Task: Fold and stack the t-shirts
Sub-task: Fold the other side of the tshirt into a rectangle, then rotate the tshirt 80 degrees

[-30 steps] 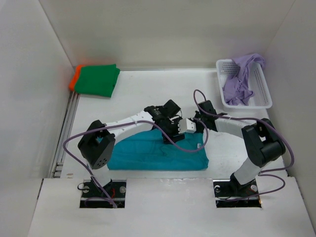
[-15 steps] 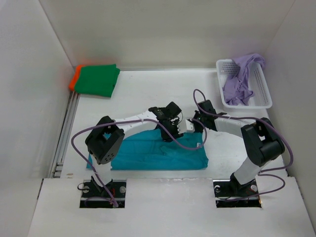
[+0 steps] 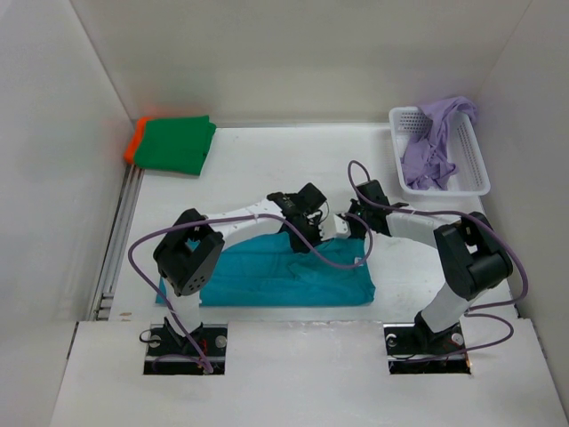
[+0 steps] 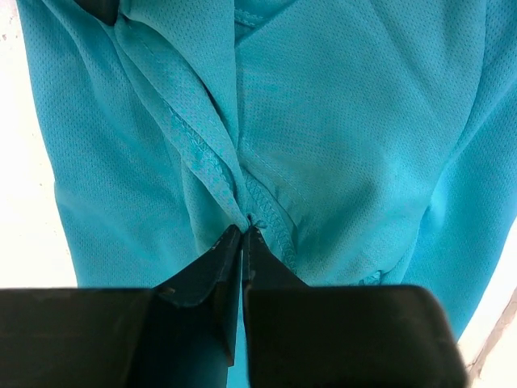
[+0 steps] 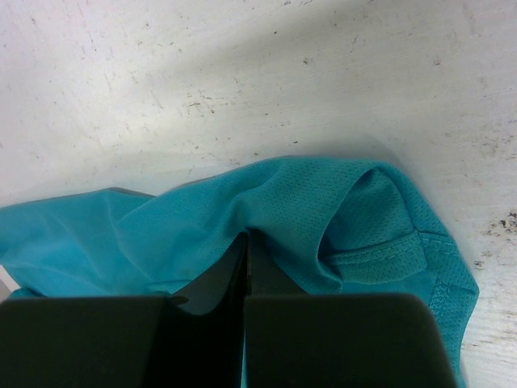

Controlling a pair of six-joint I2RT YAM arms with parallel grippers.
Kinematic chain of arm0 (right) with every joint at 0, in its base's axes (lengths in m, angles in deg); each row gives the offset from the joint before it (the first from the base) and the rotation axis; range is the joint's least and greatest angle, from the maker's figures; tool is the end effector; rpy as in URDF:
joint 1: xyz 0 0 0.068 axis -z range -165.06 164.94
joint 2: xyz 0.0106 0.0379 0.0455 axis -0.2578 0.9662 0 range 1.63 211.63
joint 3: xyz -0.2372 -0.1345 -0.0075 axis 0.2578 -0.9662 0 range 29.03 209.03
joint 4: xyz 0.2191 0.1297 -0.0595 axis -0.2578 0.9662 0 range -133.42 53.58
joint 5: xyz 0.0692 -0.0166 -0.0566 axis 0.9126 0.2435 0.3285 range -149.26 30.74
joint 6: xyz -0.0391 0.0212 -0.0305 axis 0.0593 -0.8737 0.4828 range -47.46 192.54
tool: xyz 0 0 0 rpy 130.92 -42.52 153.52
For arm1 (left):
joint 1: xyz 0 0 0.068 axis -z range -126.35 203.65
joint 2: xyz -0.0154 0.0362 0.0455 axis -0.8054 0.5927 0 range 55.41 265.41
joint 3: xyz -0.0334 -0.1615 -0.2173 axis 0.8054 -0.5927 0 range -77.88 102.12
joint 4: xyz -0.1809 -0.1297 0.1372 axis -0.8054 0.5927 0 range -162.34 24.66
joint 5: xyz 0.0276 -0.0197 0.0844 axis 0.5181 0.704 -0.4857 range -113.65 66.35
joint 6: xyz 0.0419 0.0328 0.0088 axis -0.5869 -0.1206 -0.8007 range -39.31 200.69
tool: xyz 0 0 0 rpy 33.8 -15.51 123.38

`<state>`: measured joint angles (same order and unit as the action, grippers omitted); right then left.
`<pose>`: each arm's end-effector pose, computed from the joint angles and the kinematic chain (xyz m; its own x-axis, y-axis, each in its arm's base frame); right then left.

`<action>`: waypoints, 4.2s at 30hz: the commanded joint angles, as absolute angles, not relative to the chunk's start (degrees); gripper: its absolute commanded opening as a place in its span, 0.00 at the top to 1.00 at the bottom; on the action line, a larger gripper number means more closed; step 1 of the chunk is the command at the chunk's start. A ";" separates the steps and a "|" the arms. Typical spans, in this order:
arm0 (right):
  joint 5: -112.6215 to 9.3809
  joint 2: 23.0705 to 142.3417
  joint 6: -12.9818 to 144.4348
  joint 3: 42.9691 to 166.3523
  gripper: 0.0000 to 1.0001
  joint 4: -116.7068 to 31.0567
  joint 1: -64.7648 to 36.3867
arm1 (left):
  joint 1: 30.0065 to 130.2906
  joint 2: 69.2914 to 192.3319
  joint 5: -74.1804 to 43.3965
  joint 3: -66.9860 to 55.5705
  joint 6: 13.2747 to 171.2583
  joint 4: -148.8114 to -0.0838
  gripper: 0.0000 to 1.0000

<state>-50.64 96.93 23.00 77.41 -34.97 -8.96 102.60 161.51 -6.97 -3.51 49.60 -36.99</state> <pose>0.2882 0.1336 0.1485 -0.8522 0.4452 -0.2749 0.2620 0.8178 0.5124 0.2387 -0.2898 0.1897 -0.1072 0.8762 -0.4699 0.9938 0.1080 -0.0254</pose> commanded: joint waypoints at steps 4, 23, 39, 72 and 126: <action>-50.65 93.04 22.62 77.02 1.00 -36.39 -8.83 | 98.96 159.04 -3.62 -1.06 48.78 -33.85 1.00; -54.78 72.21 15.77 66.03 0.99 -25.32 -21.40 | 96.41 156.83 0.08 0.61 40.26 -22.16 1.00; -51.18 67.29 13.92 60.94 0.70 -24.61 -25.18 | 95.88 155.69 1.22 0.61 37.27 -17.42 0.63; -60.58 105.68 42.39 98.54 0.72 -3.18 -4.53 | 37.26 151.47 -16.27 -15.30 46.76 -33.85 0.42; -57.24 131.26 40.46 141.00 0.45 10.27 3.38 | 44.46 150.85 -14.69 -18.90 52.47 -32.53 0.42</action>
<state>-59.23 130.50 38.74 137.64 3.63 2.88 44.90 153.25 -16.10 -18.26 52.00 -31.53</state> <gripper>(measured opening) 0.546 0.577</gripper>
